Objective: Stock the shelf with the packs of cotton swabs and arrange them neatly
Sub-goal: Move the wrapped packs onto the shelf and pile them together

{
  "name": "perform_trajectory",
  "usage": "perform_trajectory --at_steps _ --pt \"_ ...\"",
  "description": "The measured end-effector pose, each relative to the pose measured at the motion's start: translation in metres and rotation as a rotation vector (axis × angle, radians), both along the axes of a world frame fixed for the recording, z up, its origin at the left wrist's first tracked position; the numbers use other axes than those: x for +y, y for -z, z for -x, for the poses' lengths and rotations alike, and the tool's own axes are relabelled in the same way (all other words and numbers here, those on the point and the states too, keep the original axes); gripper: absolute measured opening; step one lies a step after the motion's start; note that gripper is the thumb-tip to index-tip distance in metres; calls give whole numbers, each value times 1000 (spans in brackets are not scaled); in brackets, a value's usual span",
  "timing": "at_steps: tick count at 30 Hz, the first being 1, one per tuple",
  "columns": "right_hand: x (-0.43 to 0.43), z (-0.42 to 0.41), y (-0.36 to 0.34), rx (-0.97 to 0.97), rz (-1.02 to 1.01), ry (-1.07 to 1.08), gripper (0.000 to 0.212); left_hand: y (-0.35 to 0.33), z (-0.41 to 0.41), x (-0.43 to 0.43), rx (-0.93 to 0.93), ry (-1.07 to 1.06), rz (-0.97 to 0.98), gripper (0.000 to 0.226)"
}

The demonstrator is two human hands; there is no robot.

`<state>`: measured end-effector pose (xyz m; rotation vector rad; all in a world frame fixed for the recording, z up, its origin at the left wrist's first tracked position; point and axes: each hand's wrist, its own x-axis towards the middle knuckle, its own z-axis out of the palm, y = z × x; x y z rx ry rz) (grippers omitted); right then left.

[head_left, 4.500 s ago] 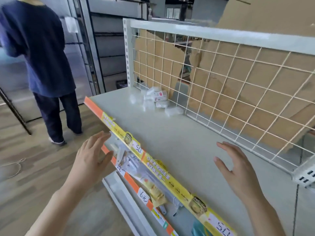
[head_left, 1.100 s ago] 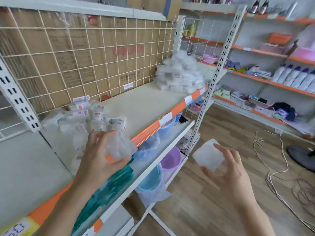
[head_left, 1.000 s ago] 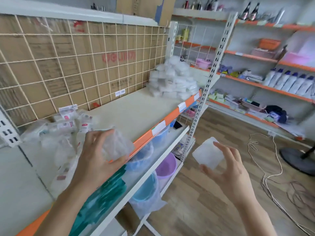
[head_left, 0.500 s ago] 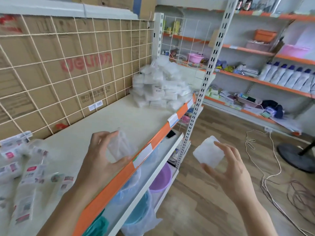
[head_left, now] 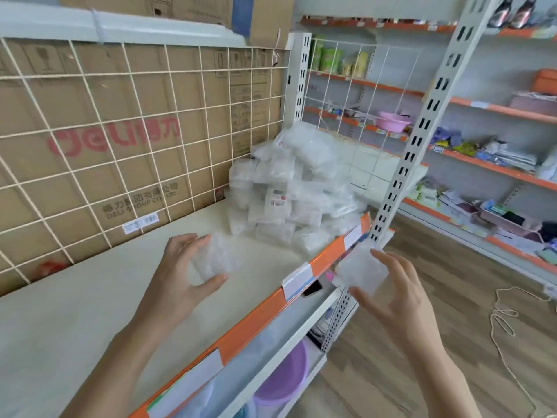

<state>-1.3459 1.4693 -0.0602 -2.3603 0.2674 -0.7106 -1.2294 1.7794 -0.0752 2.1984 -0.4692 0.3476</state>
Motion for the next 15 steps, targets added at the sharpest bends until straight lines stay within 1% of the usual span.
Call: perform_trajectory --at_steps 3,5,7,11,15 --pt "-35 -33 -4 3 1 -57 58 -2 -26 -32 33 58 10 60" --pt "-55 -54 -8 3 10 -89 58 0 -45 -49 33 61 19 56" --pt "-70 -73 -10 5 22 -127 59 2 -60 -62 31 54 16 59" --pt "-80 -104 -9 35 6 -188 60 8 -83 -72 60 59 17 61" --pt "-78 -137 -10 25 31 -197 63 8 -113 -71 113 100 30 60"
